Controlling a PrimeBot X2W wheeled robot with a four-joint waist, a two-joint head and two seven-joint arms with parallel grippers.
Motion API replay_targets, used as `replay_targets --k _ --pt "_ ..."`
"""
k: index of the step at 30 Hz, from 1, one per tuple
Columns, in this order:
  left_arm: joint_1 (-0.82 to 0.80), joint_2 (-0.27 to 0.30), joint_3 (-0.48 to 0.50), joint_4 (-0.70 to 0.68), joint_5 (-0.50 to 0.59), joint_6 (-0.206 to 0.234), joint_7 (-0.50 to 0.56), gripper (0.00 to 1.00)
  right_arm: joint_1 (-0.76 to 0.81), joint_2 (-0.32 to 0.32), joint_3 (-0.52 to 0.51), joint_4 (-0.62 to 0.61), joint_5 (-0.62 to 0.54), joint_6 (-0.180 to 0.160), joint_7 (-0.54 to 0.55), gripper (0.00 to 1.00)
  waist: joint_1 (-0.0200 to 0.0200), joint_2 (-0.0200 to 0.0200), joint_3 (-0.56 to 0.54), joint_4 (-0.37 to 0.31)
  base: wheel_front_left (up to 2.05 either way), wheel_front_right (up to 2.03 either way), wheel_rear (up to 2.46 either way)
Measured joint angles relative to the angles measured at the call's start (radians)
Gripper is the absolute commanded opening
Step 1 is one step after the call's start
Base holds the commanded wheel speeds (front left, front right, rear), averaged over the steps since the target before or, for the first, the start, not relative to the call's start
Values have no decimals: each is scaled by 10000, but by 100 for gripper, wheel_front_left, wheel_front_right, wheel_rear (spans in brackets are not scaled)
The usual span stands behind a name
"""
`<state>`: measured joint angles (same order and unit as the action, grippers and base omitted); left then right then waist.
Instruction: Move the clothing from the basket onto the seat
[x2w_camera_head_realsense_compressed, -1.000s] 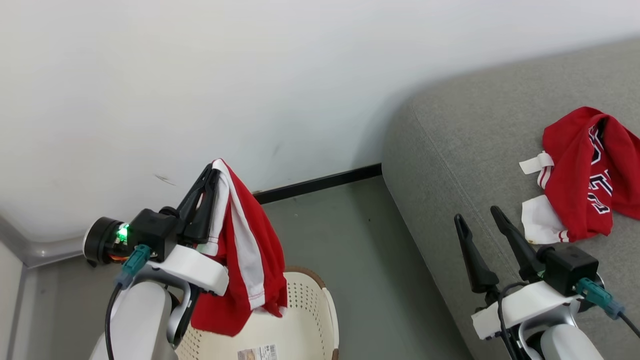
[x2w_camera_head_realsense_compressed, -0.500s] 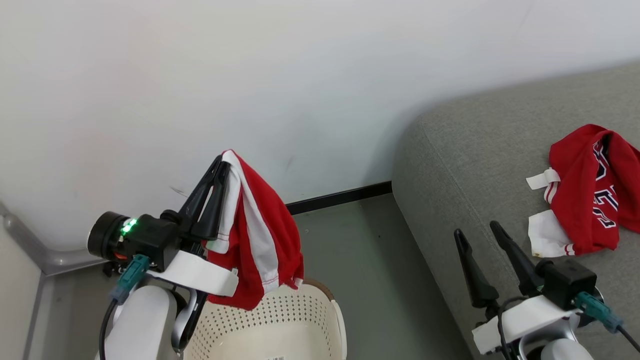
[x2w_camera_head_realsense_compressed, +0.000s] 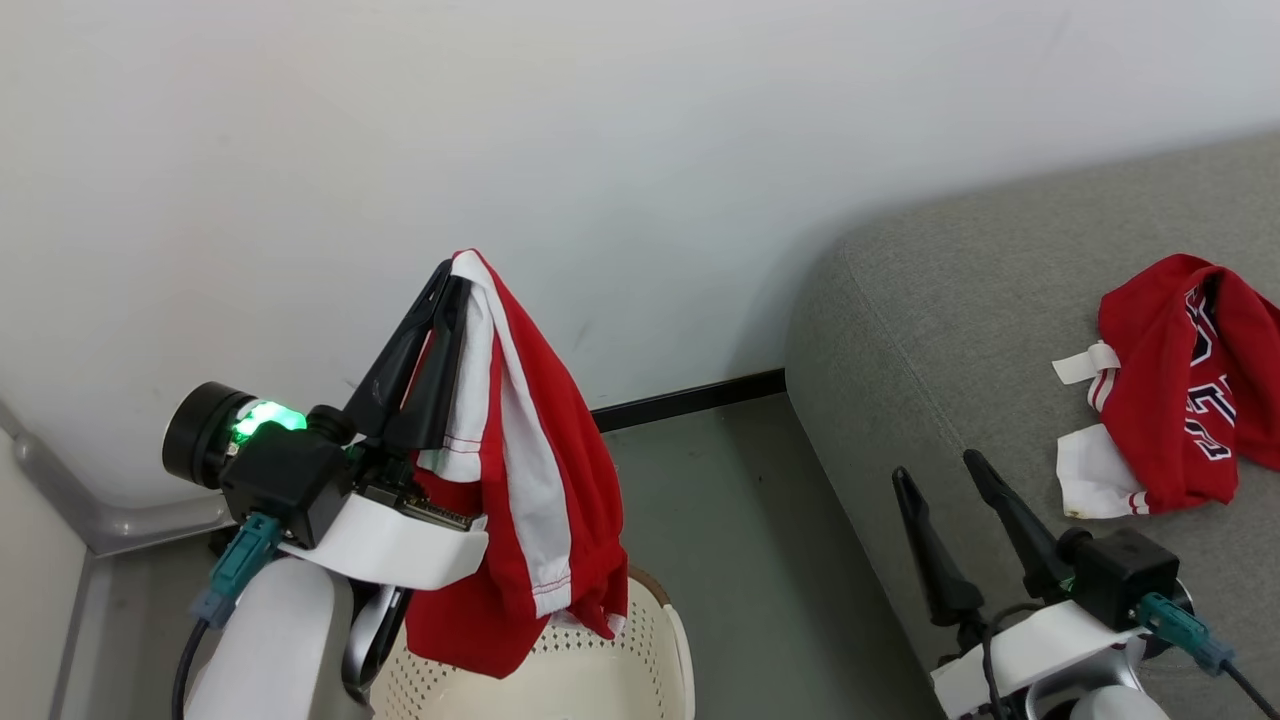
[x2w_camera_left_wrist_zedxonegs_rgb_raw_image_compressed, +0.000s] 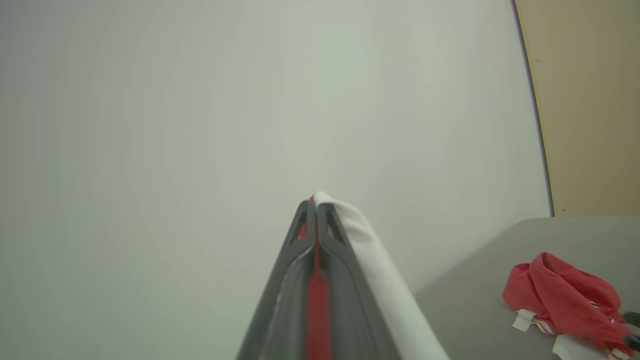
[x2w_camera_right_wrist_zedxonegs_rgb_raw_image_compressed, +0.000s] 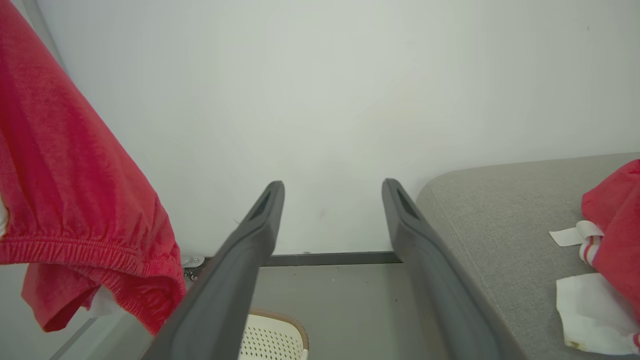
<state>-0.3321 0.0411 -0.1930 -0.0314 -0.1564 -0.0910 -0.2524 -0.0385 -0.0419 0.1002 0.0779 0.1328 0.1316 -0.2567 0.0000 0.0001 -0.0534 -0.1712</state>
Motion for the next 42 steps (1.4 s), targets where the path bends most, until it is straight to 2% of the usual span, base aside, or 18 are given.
replay_targets --k 7,13,24,35,42 --pt "62 -10 -107 -238 17 -10 0 0 -37 -50 1175 -376 -255 -2 0 100 0 0 -20 -65 0 0 0" --pt "176 -15 -301 -347 35 -35 0 0 -300 -729 2715 -706 -596 2 0 100 0 0 -18 -89 0 0 0" --pt "334 -12 -1047 -604 198 -188 0 0 -1266 -1737 4625 -683 -1258 4 0 100 0 0 -8 -88 0 0 0" --pt "333 17 -1919 -800 282 -301 0 0 -1980 -2104 5478 -236 -1214 4 0 100 0 0 -56 -67 0 0 0" --pt "325 73 -2437 -1055 282 -360 0 0 -2373 -2113 6314 232 -926 4 0 100 0 0 -93 -30 0 0 0"
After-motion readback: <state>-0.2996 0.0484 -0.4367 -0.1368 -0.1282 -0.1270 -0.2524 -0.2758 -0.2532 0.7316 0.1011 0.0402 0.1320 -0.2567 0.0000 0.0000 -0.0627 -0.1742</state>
